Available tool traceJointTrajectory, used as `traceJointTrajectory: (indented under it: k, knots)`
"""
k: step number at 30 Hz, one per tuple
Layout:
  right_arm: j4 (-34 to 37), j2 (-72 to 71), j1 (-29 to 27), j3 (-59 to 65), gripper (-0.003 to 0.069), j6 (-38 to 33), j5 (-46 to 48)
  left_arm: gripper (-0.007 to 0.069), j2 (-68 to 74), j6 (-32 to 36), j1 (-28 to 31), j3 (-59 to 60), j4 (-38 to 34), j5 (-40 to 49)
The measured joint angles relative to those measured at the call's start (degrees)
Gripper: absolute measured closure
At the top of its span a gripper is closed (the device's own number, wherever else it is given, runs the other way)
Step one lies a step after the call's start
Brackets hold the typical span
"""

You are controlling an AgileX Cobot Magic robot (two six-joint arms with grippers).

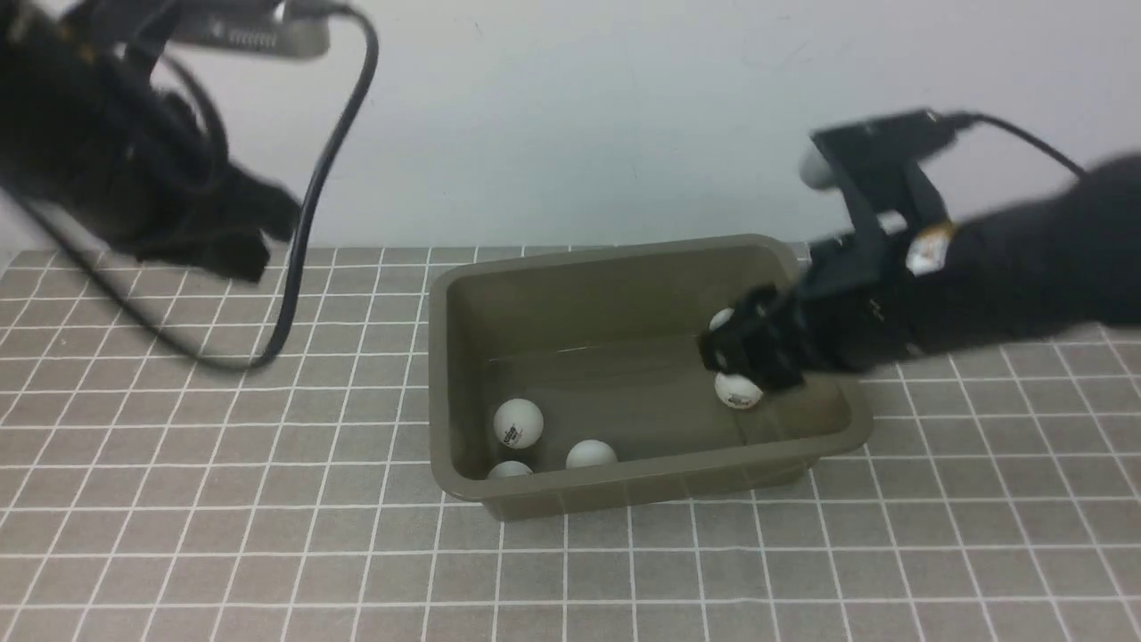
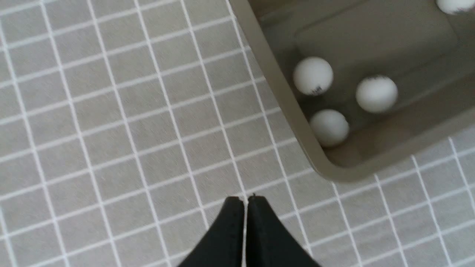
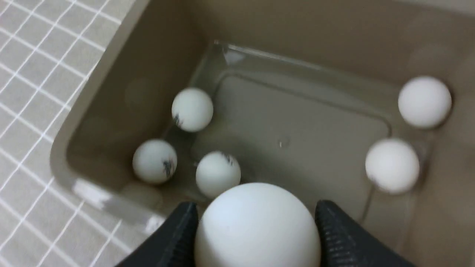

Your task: Put the table tennis balls into the box on the grey coffee tablecloth.

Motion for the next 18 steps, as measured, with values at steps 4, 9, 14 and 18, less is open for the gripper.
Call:
traceJointTrajectory:
  k: [4,9,14,18]
  knots:
    - [-0.48,5.88,0.00,-6.44,0.0247,1.39,4.06,0.0629,-6.39,1.78,0.00,7.02,-3.64,-2.21]
    - [-4.43,7.29,0.00,-15.48,0.0126,3.43,14.11,0.0629,-13.82,3.34,0.00,12.47,-5.24,-2.99]
    - [-8.28,1.29,0.00,-17.32,0.0292,7.25,19.73,0.0629,-19.09,3.49,0.00,13.19,-5.42,-2.68]
    - [-13.21,-11.40,0.00,-16.49,0.0608,11.85,21.65,0.0629,-24.92,3.60,0.00,13.24,-5.62,-3.78]
